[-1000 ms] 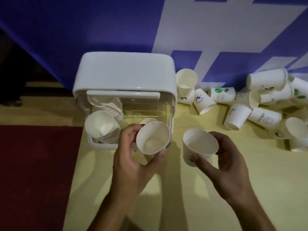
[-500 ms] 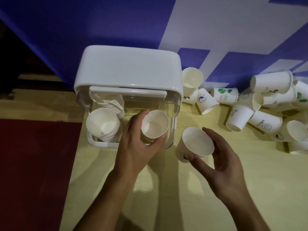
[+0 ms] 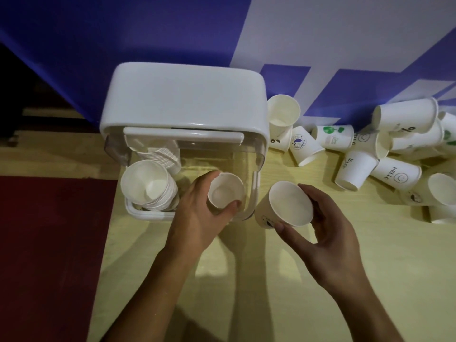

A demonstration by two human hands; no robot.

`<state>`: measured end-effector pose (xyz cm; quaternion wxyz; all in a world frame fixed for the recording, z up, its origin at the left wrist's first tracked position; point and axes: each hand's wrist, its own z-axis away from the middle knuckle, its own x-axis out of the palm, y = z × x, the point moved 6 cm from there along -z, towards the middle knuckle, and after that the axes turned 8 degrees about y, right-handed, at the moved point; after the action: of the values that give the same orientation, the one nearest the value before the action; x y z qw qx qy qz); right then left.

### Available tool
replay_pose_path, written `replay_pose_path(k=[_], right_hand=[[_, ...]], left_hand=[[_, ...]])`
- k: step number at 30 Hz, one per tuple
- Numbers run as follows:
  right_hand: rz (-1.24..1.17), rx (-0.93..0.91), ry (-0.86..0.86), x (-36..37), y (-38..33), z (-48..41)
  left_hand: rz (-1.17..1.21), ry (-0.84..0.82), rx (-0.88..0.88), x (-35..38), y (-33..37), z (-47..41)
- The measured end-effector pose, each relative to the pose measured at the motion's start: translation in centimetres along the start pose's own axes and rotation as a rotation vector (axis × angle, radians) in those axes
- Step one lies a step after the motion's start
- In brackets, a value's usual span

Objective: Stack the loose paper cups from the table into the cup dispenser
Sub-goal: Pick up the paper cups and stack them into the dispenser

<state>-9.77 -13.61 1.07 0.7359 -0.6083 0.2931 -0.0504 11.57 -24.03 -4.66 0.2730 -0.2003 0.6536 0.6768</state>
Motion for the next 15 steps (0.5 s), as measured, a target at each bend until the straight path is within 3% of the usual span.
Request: replay_pose_path(k=[7, 15], right_hand=[[0.061, -0.160, 0.029, 1.0, -2.3, -0.7], [0.118, -0.349, -0.022, 5.1, -4.5, -1.9]], left_hand=[[0.086, 0.001, -0.014, -0.7, -0.1, 0.4], [0.420, 0.109, 0.062, -3.8, 3.0, 1.6]])
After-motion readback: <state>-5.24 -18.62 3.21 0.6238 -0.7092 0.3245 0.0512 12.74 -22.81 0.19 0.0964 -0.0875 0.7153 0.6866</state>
